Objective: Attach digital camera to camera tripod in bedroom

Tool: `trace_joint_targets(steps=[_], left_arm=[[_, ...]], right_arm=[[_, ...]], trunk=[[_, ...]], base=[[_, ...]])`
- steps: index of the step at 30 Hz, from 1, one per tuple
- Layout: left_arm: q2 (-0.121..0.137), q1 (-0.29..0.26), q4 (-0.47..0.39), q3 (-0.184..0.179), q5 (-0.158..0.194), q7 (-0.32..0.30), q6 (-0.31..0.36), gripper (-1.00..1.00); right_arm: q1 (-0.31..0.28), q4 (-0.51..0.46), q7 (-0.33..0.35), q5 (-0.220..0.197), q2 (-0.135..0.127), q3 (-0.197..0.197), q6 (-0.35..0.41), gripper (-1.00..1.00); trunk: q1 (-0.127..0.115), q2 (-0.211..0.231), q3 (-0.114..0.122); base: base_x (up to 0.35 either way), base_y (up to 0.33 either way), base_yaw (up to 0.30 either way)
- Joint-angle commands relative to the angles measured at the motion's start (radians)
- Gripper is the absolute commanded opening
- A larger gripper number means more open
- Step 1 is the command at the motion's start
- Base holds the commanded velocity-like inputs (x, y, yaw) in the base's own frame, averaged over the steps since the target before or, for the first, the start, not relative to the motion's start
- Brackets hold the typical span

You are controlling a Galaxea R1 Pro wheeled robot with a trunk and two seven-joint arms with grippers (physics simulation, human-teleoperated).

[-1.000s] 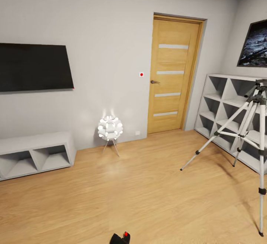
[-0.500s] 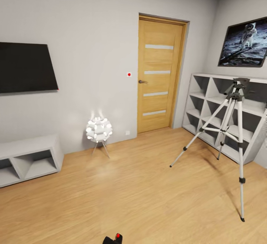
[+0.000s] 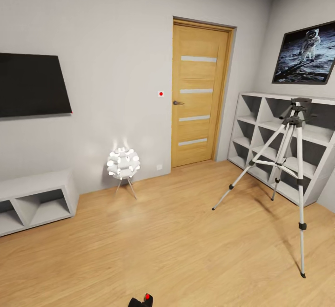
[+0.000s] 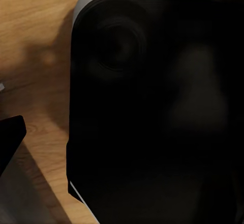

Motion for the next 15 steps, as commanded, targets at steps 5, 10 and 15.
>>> trace_joint_targets(steps=[5,10,15], left_arm=[[0.0,0.0,0.0,0.002,0.007,0.0,-0.001,1.0],[0.0,0.0,0.0,0.002,0.007,-0.001,-0.001,1.0],[0.0,0.0,0.0,0.002,0.007,-0.001,-0.001,1.0]], right_arm=[[0.0,0.001,-0.001,0.0,0.0,0.001,-0.004,1.0],[0.0,0.001,-0.001,0.001,0.0,0.001,-0.004,1.0],[0.0,0.001,-0.001,0.001,-0.001,0.001,-0.008,1.0]], trunk=[[0.0,0.0,-0.001],[0.0,0.0,-0.001],[0.0,0.0,-0.001]], base=[[0.0,0.0,-0.002],[0.0,0.0,0.0],[0.0,0.0,-0.036]])
